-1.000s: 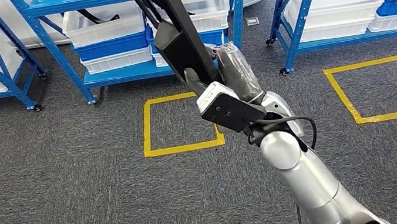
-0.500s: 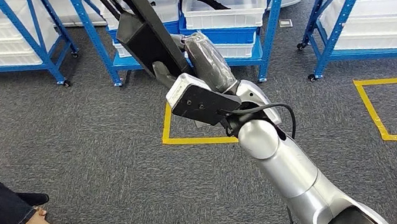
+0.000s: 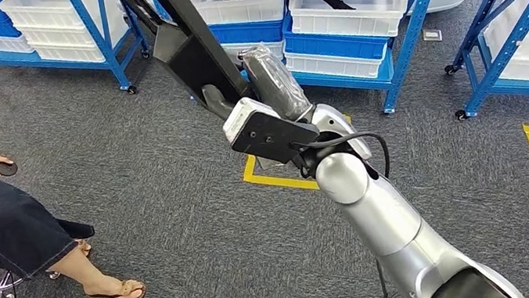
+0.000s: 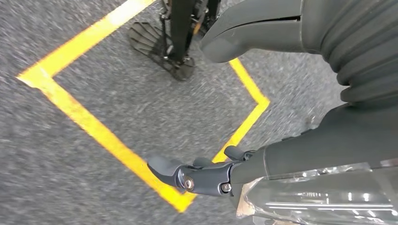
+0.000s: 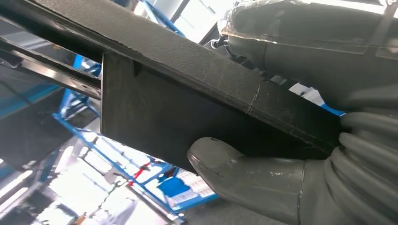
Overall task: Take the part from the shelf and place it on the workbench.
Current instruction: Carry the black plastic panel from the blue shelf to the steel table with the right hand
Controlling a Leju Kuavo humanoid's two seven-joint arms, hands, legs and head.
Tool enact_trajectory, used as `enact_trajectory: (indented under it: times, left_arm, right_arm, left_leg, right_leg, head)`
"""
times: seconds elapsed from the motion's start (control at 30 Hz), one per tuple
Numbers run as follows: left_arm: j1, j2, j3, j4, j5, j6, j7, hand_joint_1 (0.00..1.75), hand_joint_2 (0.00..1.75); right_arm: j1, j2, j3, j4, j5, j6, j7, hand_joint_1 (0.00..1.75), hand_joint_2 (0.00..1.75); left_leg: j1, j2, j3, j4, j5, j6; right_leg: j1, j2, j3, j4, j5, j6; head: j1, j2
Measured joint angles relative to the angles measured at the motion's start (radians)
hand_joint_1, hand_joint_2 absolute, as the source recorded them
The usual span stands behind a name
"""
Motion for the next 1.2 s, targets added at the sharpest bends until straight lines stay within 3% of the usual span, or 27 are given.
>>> enact_trajectory:
  times: [0.03, 0.1, 0.17, 0.2, 0.23, 0.27, 0.33, 0.4, 0.47, 0.53, 0.57, 0.63, 0.7, 0.73, 0.77, 0.83, 0.9, 0.97, 1.0, 1.07, 1.13, 1.2]
  left_arm:
    - [0.0, -0.001, 0.003, 0.0, 0.002, 0.002, 0.003, 0.0, 1.75]
    - [-0.003, -0.002, 0.007, 0.0, 0.0, 0.001, 0.008, 0.0, 1.75]
    - [-0.004, -0.002, 0.011, 0.0, -0.003, 0.0, 0.015, 0.0, 1.75]
    - [-0.003, -0.002, 0.014, 0.0, -0.005, -0.001, 0.017, 0.0, 1.75]
    - [-0.002, -0.002, 0.017, 0.0, -0.005, -0.001, 0.018, 0.0, 1.75]
    - [-0.001, -0.001, 0.019, 0.0, -0.006, -0.001, 0.018, 0.0, 1.75]
    - [-0.003, -0.001, 0.025, -0.001, -0.006, -0.002, 0.017, 0.0, 1.75]
    - [-0.005, -0.001, 0.031, -0.002, -0.002, 0.001, 0.015, 0.0, 1.75]
    - [-0.005, -0.002, 0.039, -0.002, 0.003, 0.004, 0.014, 0.0, 1.75]
    - [-0.004, -0.003, 0.046, -0.003, 0.005, 0.006, 0.013, 0.0, 1.75]
    - [-0.005, -0.004, 0.049, -0.003, 0.006, 0.008, 0.013, 0.0, 1.75]
    - [-0.008, -0.004, 0.055, -0.003, 0.01, 0.012, 0.012, 0.0, 1.75]
    - [-0.007, -0.007, 0.061, -0.003, 0.015, 0.016, 0.011, 0.0, 1.75]
    - [-0.005, -0.009, 0.064, -0.003, 0.016, 0.018, 0.011, 0.0, 1.75]
    - [-0.003, -0.01, 0.066, -0.003, 0.017, 0.019, 0.011, 0.0, 1.75]
    - [-0.002, -0.012, 0.071, -0.003, 0.015, 0.021, 0.013, 0.0, 1.75]
    - [-0.001, -0.014, 0.072, -0.003, 0.014, 0.022, 0.016, 0.0, 1.75]
    - [0.003, -0.014, 0.073, -0.003, 0.013, 0.023, 0.018, 0.0, 1.75]
    - [0.006, -0.014, 0.073, -0.003, 0.013, 0.024, 0.019, 0.0, 1.75]
    - [0.007, -0.014, 0.074, -0.003, 0.01, 0.024, 0.02, 0.0, 1.75]
    - [0.006, -0.014, 0.074, -0.003, 0.005, 0.024, 0.02, 0.0, 1.75]
    - [0.007, -0.015, 0.074, -0.003, -0.001, 0.023, 0.02, 0.0, 1.75]
  right_arm:
    - [0.0, 0.003, 0.0, 0.002, -0.002, 0.0, -0.003, 1.54, 1.75]
    - [0.005, 0.006, -0.003, 0.002, -0.008, -0.004, -0.006, 1.54, 1.75]
    - [0.026, 0.003, -0.012, 0.002, -0.01, -0.012, -0.007, 1.54, 1.75]
    - [0.039, 0.002, -0.017, 0.001, -0.011, -0.015, -0.007, 1.54, 1.75]
    - [0.052, 0.0, -0.022, -0.001, -0.01, -0.02, -0.008, 1.54, 1.75]
    - [0.063, -0.001, -0.027, -0.005, -0.009, -0.024, -0.009, 1.54, 1.75]
    - [0.079, -0.004, -0.036, -0.016, -0.004, -0.033, -0.012, 1.54, 1.75]
    - [0.09, -0.007, -0.044, -0.025, 0.003, -0.041, -0.017, 1.54, 1.75]
    - [0.101, -0.008, -0.05, -0.03, 0.008, -0.044, -0.022, 1.54, 1.75]
    - [0.108, -0.01, -0.052, -0.034, 0.009, -0.046, -0.025, 1.54, 1.75]
    - [0.11, -0.013, -0.054, -0.036, 0.009, -0.046, -0.026, 1.54, 1.75]
    - [0.117, -0.021, -0.057, -0.037, 0.009, -0.047, -0.027, 1.54, 1.75]
    - [0.127, -0.028, -0.059, -0.037, 0.009, -0.047, -0.027, 1.54, 1.75]
    - [0.131, -0.03, -0.06, -0.037, 0.008, -0.048, -0.027, 1.54, 1.75]
    - [0.133, -0.031, -0.061, -0.037, 0.008, -0.049, -0.027, 1.54, 1.75]
    - [0.134, -0.034, -0.066, -0.037, 0.006, -0.053, -0.028, 1.54, 1.75]
    - [0.136, -0.036, -0.072, -0.037, 0.004, -0.056, -0.028, 1.54, 1.75]
    - [0.138, -0.037, -0.075, -0.038, 0.004, -0.057, -0.028, 1.54, 1.75]
    - [0.138, -0.036, -0.076, -0.039, 0.004, -0.058, -0.028, 1.54, 1.75]
    - [0.138, -0.032, -0.077, -0.041, 0.005, -0.06, -0.028, 1.54, 1.75]
    - [0.142, -0.031, -0.08, -0.042, 0.007, -0.066, -0.027, 1.54, 1.75]
    - [0.152, -0.034, -0.083, -0.044, 0.01, -0.07, -0.025, 1.54, 1.75]
  left_leg:
    - [-0.001, 0.021, -0.011, 0.021, -0.014, -0.004]
    - [-0.003, 0.076, -0.06, 0.127, -0.073, -0.01]
    - [-0.001, 0.099, -0.119, 0.258, -0.128, -0.015]
    - [0.0, 0.103, -0.132, 0.289, -0.135, -0.016]
    - [0.001, 0.106, -0.121, 0.276, -0.123, -0.015]
    - [0.001, 0.113, -0.09, 0.223, -0.096, -0.013]
    - [-0.003, 0.155, -0.006, 0.082, -0.046, -0.005]
    - [-0.011, 0.181, 0.03, 0.012, -0.031, 0.005]
    - [-0.017, 0.163, 0.027, 0.005, -0.03, 0.017]
    - [-0.015, 0.142, 0.028, -0.004, -0.021, 0.033]
    - [-0.012, 0.131, 0.029, -0.009, -0.015, 0.041]
    - [-0.01, 0.106, 0.027, -0.011, -0.009, 0.049]
    - [-0.01, 0.075, 0.024, -0.01, -0.007, 0.051]
    - [-0.01, 0.061, 0.023, -0.009, -0.007, 0.051]
    - [-0.01, 0.046, 0.023, -0.007, -0.007, 0.05]
    - [-0.01, 0.017, 0.021, -0.001, -0.007, 0.044]
    - [-0.011, -0.004, 0.014, 0.004, -0.007, 0.033]
    - [-0.009, -0.017, 0.007, 0.002, -0.001, 0.02]
    - [-0.008, -0.016, 0.004, 0.004, -0.001, 0.015]
    - [-0.009, 0.027, -0.018, 0.048, -0.031, 0.005]
    - [-0.008, 0.083, -0.077, 0.17, -0.095, -0.003]
    - [-0.002, 0.1, -0.133, 0.283, -0.136, -0.009]
  right_leg:
    - [-0.002, -0.01, 0.0, -0.002, 0.003, -0.008]
    - [-0.001, -0.032, -0.001, -0.003, 0.004, -0.019]
    - [0.005, -0.06, -0.002, -0.003, 0.003, -0.024]
    - [0.007, -0.073, -0.003, -0.003, 0.003, -0.025]
    - [0.008, -0.085, -0.003, -0.003, 0.003, -0.025]
    - [0.008, -0.096, -0.003, -0.003, 0.002, -0.025]
    - [0.014, -0.114, -0.002, -0.002, 0.001, -0.022]
    - [0.021, -0.13, -0.002, -0.002, 0.0, -0.017]
    - [0.023, -0.148, 0.0, -0.005, -0.001, -0.006]
    - [0.02, -0.129, -0.009, 0.014, -0.016, 0.001]
    - [0.018, -0.103, -0.025, 0.051, -0.036, 0.0]
    - [0.014, -0.049, -0.085, 0.18, -0.092, -0.006]
    - [0.013, -0.033, -0.135, 0.282, -0.122, -0.003]
    - [0.012, -0.031, -0.136, 0.278, -0.114, 0.005]
    - [0.01, -0.027, -0.116, 0.233, -0.089, 0.015]
    - [0.005, 0.001, -0.05, 0.088, -0.029, 0.029]
    - [0.005, 0.019, -0.013, 0.009, -0.001, 0.024]
    - [0.008, 0.007, -0.012, 0.004, 0.005, 0.009]
    - [0.006, -0.001, -0.012, 0.003, 0.008, 0.003]
    - [-0.001, -0.02, -0.01, -0.002, 0.013, -0.012]
    - [0.001, -0.042, -0.009, -0.003, 0.012, -0.023]
    - [0.004, -0.068, -0.009, -0.003, 0.011, -0.025]
  head:
    - [-0.002, 0.0]
    - [-0.007, 0.0]
    - [-0.008, 0.0]
    - [-0.008, 0.0]
    - [-0.008, 0.0]
    - [-0.008, 0.0]
    - [-0.008, 0.0]
    - [-0.005, 0.0]
    - [-0.002, 0.0]
    - [-0.002, 0.0]
    - [-0.002, 0.0]
    - [0.0, 0.0]
    - [0.001, 0.0]
    - [0.001, 0.0]
    - [0.001, 0.0]
    - [0.001, 0.0]
    - [0.0, 0.0]
    - [0.001, 0.0]
    - [0.0, 0.0]
    - [-0.003, 0.0]
    - [-0.006, 0.0]
    - [-0.006, 0.0]
